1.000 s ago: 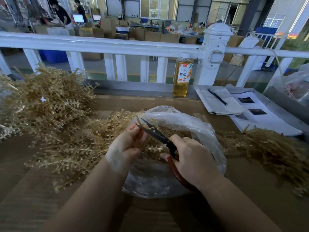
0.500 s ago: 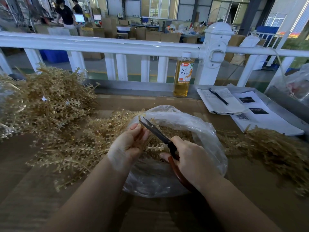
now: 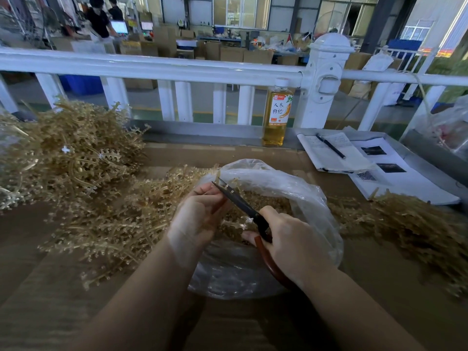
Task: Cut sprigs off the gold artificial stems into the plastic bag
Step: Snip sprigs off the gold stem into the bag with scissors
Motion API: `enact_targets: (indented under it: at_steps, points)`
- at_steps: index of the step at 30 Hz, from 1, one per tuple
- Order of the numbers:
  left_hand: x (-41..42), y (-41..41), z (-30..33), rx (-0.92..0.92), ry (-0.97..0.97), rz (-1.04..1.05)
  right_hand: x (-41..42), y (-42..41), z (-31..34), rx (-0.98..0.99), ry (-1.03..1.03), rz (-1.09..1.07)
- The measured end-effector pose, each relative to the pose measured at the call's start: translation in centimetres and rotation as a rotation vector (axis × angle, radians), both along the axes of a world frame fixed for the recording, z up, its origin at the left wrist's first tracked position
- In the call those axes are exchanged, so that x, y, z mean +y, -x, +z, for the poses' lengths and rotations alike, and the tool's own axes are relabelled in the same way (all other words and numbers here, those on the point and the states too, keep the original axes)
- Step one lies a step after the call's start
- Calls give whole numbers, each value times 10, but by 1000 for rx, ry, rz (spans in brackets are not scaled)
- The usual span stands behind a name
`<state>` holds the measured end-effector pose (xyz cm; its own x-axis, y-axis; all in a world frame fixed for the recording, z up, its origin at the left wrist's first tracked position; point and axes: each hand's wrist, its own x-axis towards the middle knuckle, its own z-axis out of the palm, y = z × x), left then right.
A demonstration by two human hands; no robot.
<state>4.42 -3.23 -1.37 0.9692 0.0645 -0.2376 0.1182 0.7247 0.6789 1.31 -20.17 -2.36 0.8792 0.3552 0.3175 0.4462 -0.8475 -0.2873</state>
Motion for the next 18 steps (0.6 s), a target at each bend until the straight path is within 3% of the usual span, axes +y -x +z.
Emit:
enact_targets:
  at_steps: [18]
  points:
    - [-7, 3, -6, 50, -21, 111, 5, -3, -7, -6, -64, 15]
